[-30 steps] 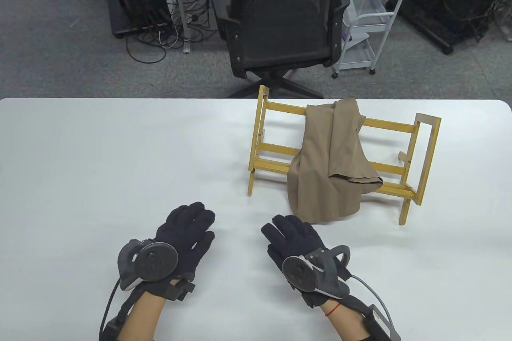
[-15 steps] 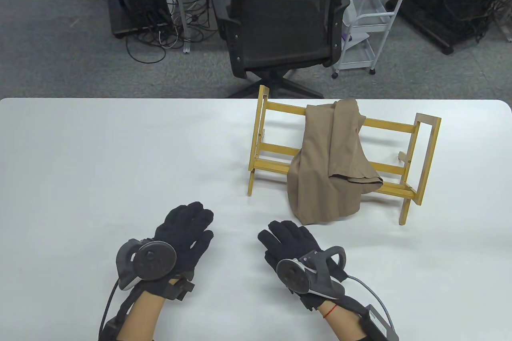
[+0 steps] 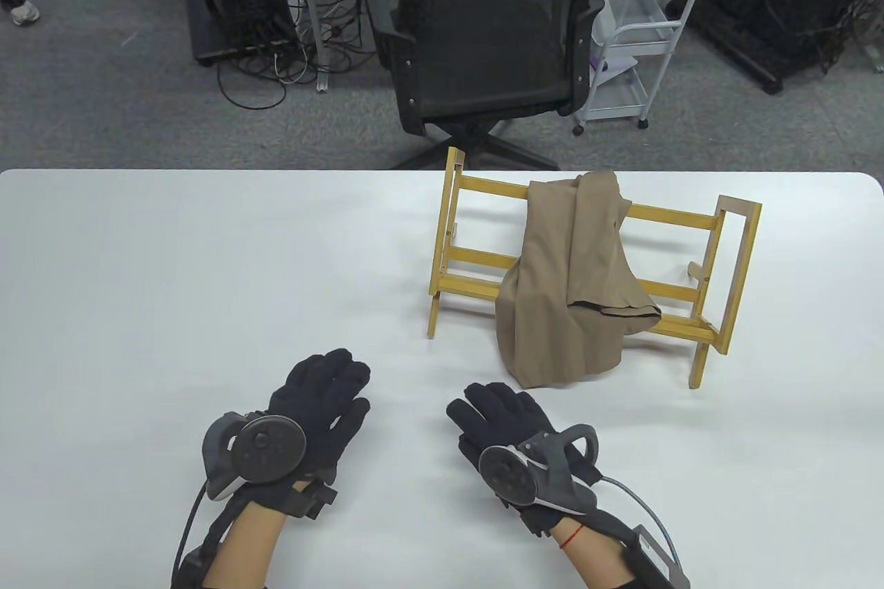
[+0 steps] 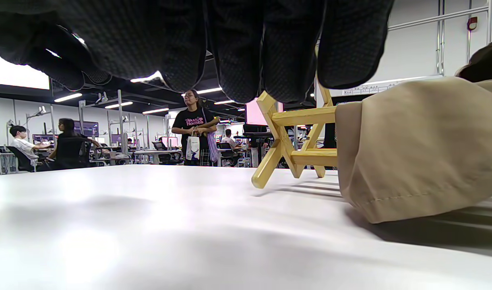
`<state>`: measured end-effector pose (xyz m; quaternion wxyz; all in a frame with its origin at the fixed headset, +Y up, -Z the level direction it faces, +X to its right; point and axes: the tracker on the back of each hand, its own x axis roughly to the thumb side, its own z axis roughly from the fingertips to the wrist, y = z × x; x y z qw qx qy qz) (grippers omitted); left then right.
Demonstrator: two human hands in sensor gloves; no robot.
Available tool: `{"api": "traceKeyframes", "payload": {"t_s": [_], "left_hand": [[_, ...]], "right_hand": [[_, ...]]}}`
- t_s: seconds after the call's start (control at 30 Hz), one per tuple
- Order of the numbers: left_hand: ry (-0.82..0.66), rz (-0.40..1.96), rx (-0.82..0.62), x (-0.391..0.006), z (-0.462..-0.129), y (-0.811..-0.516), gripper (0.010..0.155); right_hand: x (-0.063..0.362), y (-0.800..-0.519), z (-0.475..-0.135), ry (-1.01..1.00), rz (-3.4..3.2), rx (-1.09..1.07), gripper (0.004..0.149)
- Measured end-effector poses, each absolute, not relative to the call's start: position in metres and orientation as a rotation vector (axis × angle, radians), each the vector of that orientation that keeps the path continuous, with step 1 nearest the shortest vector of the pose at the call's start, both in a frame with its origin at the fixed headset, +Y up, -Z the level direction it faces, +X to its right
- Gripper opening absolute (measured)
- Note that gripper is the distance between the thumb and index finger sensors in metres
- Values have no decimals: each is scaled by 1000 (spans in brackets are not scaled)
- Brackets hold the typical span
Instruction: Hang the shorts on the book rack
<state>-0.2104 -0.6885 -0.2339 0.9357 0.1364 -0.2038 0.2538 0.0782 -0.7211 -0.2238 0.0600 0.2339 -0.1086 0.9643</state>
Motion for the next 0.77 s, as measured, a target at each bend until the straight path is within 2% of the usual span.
{"api": "traceKeyframes", "payload": {"t_s": [0.77], "left_hand": [[-422, 523, 264, -209, -235, -690, 51]], "right_hand": [[78, -722, -224, -330, 2933, 710, 50]]}}
